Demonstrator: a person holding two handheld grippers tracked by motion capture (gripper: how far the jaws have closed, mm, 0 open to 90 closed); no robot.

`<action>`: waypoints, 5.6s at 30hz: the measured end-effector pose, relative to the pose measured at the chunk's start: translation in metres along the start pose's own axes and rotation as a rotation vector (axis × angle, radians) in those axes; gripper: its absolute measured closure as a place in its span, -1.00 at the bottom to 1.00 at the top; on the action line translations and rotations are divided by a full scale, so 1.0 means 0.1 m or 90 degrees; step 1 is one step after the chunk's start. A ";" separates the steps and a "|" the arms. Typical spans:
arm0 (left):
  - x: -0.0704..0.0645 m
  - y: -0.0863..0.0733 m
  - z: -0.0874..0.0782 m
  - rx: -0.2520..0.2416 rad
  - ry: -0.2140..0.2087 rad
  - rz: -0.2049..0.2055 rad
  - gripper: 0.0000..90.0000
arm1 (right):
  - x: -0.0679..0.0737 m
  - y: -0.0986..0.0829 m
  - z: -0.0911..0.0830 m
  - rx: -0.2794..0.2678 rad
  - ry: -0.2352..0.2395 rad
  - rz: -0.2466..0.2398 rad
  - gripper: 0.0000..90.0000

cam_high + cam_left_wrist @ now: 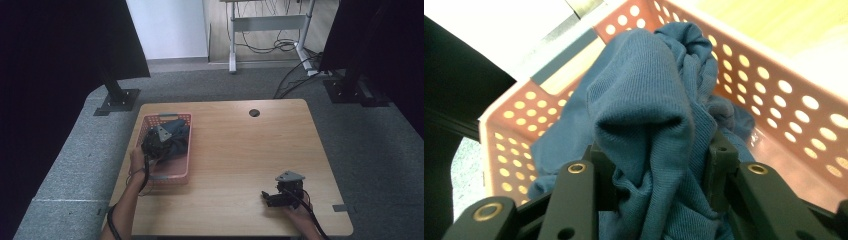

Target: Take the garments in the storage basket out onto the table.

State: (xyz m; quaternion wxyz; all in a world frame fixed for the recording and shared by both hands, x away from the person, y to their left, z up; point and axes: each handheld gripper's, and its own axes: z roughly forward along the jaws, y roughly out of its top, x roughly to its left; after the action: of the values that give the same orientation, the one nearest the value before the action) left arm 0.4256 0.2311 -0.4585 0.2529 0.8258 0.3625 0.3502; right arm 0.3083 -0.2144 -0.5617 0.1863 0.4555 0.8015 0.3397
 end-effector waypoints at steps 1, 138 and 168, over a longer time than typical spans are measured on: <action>0.01 0.00 -0.02 -0.002 0.000 -0.002 0.33 | 0.00 0.00 0.00 0.000 0.000 0.000 -1.00; 0.10 0.73 -1.07 -0.243 0.038 -0.010 0.47 | 0.00 0.00 0.00 -0.001 0.000 0.000 -0.99; -0.10 1.00 -1.09 -0.263 0.023 0.014 0.47 | 0.00 0.00 0.00 0.000 0.000 -0.001 -0.99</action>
State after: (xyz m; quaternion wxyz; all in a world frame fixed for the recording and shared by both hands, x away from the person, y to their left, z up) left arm 0.3805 0.1804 -0.3268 0.4065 0.7540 0.2786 0.4343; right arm 0.3082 -0.2146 -0.5616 0.1864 0.4550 0.8016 0.3400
